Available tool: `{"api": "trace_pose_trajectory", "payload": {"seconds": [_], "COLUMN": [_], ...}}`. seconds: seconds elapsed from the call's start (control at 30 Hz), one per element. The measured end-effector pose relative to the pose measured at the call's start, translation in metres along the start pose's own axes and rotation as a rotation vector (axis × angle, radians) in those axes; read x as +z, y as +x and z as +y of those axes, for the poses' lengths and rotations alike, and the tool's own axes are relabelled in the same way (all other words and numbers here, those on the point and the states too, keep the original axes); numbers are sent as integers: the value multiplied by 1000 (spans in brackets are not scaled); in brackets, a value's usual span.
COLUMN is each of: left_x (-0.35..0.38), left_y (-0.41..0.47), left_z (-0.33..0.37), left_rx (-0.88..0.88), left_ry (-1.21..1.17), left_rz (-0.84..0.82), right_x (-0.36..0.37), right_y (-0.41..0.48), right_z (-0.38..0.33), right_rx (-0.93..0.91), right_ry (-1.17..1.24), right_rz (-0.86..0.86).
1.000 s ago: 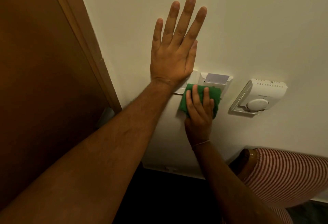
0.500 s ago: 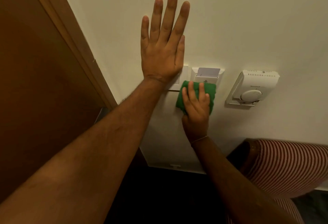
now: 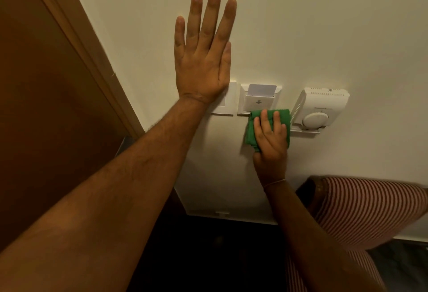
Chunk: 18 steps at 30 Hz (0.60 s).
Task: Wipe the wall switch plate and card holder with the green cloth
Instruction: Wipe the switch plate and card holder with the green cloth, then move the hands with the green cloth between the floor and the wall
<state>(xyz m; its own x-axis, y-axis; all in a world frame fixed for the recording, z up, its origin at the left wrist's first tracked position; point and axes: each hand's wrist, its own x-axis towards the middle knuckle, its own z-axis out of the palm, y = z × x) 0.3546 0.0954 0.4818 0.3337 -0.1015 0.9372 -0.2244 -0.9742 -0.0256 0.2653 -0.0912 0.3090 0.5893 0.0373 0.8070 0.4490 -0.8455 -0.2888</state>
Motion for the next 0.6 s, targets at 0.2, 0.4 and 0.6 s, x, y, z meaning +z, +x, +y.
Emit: {"api": "trace_pose_trajectory", "payload": {"seconds": [0.2, 0.4, 0.6], "left_x": [-17, -57, -91], "left_y": [-13, -160, -304], "left_z": [1, 24, 81], "left_rx": [-44, -147, -260], "left_ry": [-121, -275, -317], "left_rz": [-106, -418, -726], "right_x": [-23, -41, -55], "right_y": [-7, -45, -118], "right_z": [-11, -17, -4], "right_rx": [27, 38, 113], "right_ry": [57, 27, 44], "right_rz": [-143, -294, -437]}}
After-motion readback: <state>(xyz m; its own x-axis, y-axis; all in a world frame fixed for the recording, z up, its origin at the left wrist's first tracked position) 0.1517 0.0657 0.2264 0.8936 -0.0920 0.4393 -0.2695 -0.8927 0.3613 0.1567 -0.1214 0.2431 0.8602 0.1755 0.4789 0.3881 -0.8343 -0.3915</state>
